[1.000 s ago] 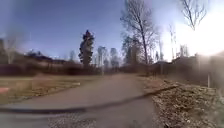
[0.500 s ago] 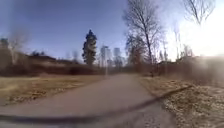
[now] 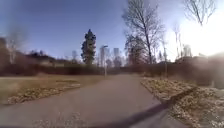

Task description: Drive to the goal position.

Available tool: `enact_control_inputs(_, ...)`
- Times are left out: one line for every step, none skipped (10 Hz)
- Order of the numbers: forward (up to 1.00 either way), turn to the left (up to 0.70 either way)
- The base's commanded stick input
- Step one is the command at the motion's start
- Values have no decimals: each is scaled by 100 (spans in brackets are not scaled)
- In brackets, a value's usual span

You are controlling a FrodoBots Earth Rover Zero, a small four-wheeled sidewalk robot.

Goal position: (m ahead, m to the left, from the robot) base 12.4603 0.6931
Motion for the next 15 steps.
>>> enact_control_inputs(70, 0)
enact_control_inputs(70, 0)
enact_control_inputs(70, 0)
enact_control_inputs(70, 0)
enact_control_inputs(70, 0)
enact_control_inputs(70, 0)
enact_control_inputs(70, 0)
enact_control_inputs(78, 0)
enact_control_inputs(85, 0)
enact_control_inputs(85, 0)
enact_control_inputs(85, 0)
enact_control_inputs(85, 0)
enact_control_inputs(85, 0)
enact_control_inputs(85, 0)
enact_control_inputs(85, 0)
